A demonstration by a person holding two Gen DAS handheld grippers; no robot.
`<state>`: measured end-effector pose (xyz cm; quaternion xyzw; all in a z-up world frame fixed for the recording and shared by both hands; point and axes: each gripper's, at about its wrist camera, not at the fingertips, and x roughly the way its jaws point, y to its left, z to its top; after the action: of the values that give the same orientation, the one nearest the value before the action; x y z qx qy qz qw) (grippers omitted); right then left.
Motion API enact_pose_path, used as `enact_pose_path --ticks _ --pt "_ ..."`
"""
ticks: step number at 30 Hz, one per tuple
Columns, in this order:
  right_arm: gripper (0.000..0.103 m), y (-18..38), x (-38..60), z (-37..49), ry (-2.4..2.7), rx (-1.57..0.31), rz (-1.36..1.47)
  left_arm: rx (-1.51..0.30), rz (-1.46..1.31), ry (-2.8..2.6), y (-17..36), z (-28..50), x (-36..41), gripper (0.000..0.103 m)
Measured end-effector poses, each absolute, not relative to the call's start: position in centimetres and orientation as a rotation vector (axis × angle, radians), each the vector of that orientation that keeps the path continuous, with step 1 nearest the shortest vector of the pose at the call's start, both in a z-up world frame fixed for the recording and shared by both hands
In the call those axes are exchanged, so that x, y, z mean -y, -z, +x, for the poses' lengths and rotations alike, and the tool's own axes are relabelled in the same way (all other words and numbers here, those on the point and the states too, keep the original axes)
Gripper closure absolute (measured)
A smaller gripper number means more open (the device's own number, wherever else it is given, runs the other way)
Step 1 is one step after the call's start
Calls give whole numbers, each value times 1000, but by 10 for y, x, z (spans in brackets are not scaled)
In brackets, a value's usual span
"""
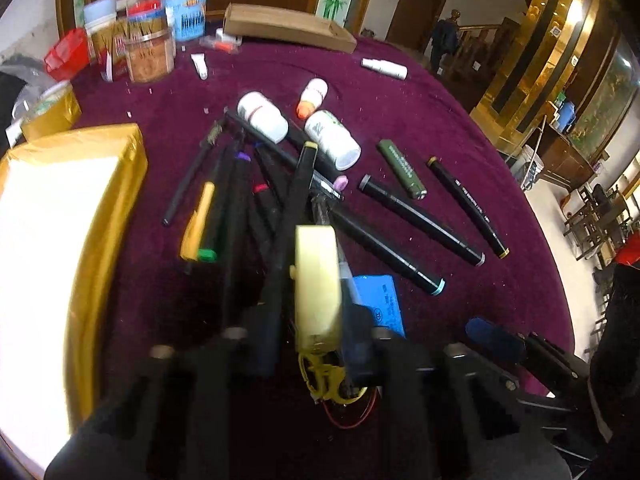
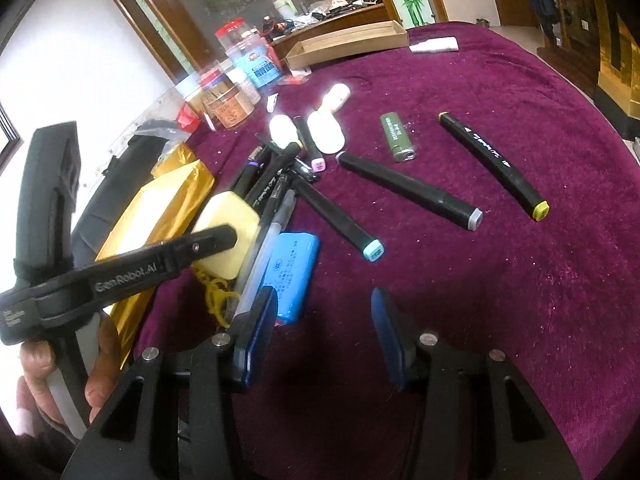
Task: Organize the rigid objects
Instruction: 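Grasp the yellow sponge with the left tool, then grasp a black marker with the right tool while the left tool holds the sponge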
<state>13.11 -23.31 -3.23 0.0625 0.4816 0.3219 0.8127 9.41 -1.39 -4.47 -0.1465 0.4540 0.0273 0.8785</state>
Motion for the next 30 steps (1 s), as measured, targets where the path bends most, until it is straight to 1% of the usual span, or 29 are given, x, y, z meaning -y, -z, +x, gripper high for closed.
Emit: enact_pose_path --ticks 4,7,9,10,11,13,15,18,20,22,24,26,30 --pt "59 24 231 138 -694 -979 113 -913 -304 -49 44 83 13 88" --pt "59 12 217 156 -713 -930 87 -914 -360 -26 43 68 7 88" --pt "59 9 205 172 -710 -943 59 -922 -429 12 41 57 -1 88" --pt "61 10 198 179 -691 -956 33 -928 -460 31 41 53 -4 88" --pt "66 10 189 185 -676 -960 -7 -933 -495 52 41 46 -8 88" --pt "68 15 166 193 -683 -959 -106 -929 -519 51 39 37 -13 88" --pt "79 31 150 199 -688 -1014 -166 -919 -536 39 38 27 -19 88" --pt "79 45 131 199 -750 -1050 -267 -902 -559 24 36 15 -27 88" --pt "82 61 125 196 -721 -1074 -333 -891 -564 18 35 10 -31 88" --pt "85 61 127 188 -723 -1054 -388 -883 -573 16 34 5 -34 88" --pt "88 59 139 181 -702 -1064 -394 -875 -586 15 33 0 -38 88" --pt "90 56 152 167 -676 -1024 -395 -860 -596 20 31 -5 -42 88" --pt "90 52 186 147 -670 -1025 -285 -839 -627 28 27 -9 -49 88"
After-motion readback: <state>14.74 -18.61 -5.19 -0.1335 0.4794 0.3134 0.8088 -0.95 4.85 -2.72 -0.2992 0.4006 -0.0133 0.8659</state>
